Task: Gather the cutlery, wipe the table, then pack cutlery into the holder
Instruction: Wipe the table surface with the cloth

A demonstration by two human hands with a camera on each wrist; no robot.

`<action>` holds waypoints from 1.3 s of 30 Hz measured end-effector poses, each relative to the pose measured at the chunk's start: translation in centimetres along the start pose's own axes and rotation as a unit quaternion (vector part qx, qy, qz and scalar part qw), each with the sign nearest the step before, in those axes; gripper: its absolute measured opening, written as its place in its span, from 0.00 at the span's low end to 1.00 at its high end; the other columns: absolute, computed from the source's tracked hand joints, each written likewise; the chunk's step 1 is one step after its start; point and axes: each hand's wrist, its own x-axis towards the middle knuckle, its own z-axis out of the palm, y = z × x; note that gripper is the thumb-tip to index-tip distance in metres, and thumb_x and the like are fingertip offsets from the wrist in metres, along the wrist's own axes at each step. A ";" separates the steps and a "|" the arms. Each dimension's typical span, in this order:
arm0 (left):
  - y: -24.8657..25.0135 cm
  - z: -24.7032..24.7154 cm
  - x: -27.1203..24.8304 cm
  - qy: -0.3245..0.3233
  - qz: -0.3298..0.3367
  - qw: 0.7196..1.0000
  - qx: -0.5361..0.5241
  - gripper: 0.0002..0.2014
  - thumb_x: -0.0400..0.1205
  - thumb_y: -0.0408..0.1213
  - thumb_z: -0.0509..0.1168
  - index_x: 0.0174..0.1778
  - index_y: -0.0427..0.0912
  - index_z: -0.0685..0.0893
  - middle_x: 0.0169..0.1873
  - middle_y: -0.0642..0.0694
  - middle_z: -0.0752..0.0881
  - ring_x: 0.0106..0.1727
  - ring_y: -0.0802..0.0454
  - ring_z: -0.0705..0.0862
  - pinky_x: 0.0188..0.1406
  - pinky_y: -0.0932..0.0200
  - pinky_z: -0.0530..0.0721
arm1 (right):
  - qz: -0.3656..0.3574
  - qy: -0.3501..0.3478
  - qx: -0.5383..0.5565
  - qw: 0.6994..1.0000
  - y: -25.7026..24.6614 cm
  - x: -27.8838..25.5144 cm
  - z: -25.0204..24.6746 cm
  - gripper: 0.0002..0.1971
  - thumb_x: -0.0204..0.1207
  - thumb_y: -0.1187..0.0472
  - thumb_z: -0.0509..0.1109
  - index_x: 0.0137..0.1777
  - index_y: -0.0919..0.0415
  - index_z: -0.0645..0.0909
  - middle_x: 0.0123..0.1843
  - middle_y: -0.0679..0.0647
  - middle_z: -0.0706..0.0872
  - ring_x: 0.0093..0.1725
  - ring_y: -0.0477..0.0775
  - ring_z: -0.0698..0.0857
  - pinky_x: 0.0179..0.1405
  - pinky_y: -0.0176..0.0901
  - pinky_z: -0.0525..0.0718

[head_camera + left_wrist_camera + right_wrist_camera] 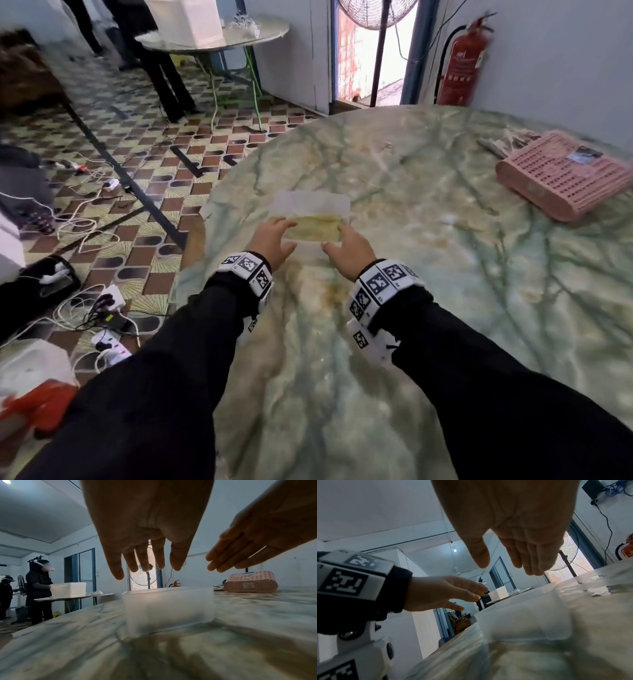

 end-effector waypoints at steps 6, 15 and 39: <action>-4.6 -1.2 4.2 -0.043 0.008 0.999 -0.019 0.27 0.81 0.32 0.63 0.77 0.38 0.66 0.78 0.40 0.65 0.79 0.47 0.63 0.75 0.62 0.54 | 0.058 -0.030 -0.023 0.998 -4.6 4.2 3.4 0.21 0.83 0.60 0.57 0.71 0.71 0.71 0.72 0.65 0.75 0.71 0.63 0.74 0.64 0.44 0.73; -8.1 0.5 8.6 -0.095 0.004 0.995 -0.045 0.27 0.85 0.32 0.55 0.80 0.35 0.55 0.81 0.40 0.57 0.82 0.49 0.56 0.77 0.65 0.49 | 0.115 -0.062 -0.114 0.985 -6.8 12.0 7.0 0.18 0.82 0.57 0.58 0.67 0.64 0.76 0.68 0.61 0.79 0.67 0.62 0.78 0.64 0.50 0.76; -6.1 -0.2 7.4 -0.073 0.002 0.992 0.099 0.27 0.86 0.42 0.52 0.81 0.39 0.55 0.81 0.42 0.59 0.80 0.45 0.61 0.78 0.52 0.60 | 0.080 0.086 0.007 0.993 -3.5 14.5 2.2 0.13 0.76 0.57 0.68 0.54 0.66 0.82 0.50 0.62 0.85 0.53 0.61 0.84 0.48 0.43 0.80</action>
